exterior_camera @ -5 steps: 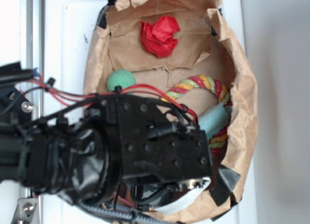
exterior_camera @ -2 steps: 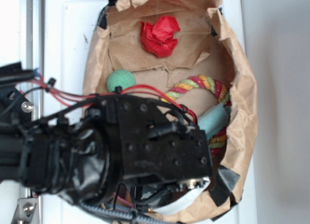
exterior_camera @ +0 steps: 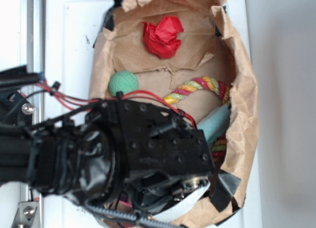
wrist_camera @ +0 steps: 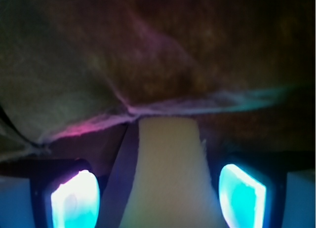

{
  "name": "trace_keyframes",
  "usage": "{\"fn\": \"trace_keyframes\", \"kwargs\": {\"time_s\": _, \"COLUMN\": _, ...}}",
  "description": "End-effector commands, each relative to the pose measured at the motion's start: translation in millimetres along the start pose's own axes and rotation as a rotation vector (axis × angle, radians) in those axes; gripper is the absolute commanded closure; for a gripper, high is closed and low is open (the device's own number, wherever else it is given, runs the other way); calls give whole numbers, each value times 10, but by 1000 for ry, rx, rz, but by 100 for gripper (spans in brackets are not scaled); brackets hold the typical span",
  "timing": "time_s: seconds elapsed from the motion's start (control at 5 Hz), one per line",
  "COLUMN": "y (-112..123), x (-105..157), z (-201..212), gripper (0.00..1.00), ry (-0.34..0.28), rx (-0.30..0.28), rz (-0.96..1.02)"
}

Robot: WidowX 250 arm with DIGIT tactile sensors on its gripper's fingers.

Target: Grab the green sponge.

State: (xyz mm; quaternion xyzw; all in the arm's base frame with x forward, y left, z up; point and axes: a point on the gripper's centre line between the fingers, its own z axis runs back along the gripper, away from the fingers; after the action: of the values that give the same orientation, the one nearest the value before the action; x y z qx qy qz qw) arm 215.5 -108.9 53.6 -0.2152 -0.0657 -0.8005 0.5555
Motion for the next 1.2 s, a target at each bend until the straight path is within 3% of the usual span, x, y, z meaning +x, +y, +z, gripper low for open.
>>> {"fn": "trace_keyframes", "kwargs": {"time_s": 0.0, "y": 26, "x": -25, "z": 83, "gripper": 0, "ry": -8, "rx": 80, "rz": 49}}
{"fn": "trace_keyframes", "kwargs": {"time_s": 0.4, "y": 122, "x": -134, "z": -81, "gripper": 0, "ry": 16, "rx": 14, "rz": 55}}
{"fn": "trace_keyframes", "kwargs": {"time_s": 0.6, "y": 106, "x": -121, "z": -87, "gripper": 0, "ry": 32, "rx": 10, "rz": 54}}
{"fn": "trace_keyframes", "kwargs": {"time_s": 0.8, "y": 88, "x": -95, "z": -89, "gripper": 78, "ry": 42, "rx": 21, "rz": 62}}
{"fn": "trace_keyframes", "kwargs": {"time_s": 1.0, "y": 56, "x": -106, "z": -66, "gripper": 100, "ry": 44, "rx": 28, "rz": 80}}
